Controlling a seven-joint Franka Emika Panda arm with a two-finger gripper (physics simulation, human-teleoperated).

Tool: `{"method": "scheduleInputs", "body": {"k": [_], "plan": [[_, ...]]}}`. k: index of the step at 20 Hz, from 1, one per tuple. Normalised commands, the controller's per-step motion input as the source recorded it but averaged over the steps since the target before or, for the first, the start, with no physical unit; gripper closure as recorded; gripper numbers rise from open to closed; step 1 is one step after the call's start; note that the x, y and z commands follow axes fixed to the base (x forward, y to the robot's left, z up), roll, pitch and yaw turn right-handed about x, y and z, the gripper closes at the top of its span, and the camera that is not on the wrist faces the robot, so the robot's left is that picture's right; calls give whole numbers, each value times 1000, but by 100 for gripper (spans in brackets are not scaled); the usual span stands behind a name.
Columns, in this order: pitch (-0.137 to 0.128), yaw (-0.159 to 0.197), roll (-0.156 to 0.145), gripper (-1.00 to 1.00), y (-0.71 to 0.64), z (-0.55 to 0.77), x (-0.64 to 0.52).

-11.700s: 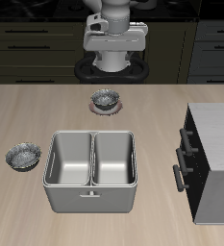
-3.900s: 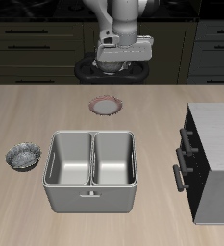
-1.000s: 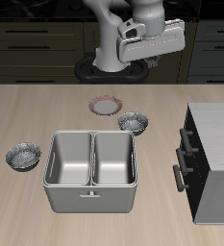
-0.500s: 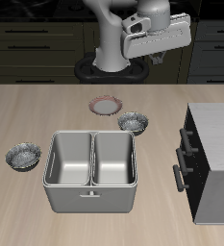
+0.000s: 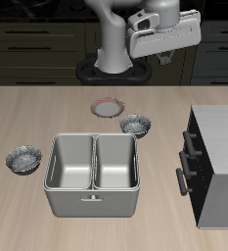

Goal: Pick up the bowl on the plate and place it on top of the white cabinet

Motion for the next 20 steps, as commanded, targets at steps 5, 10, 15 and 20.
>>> {"method": "scheduleInputs", "body": {"k": [5, 10, 15, 20], "plan": [[-4, 24, -14, 100, 85, 195, 335], [-13, 33, -15, 100, 124, 165, 331], [11, 24, -5, 100, 84, 60, 293], [11, 35, -2, 100, 110, 0, 273]]}}
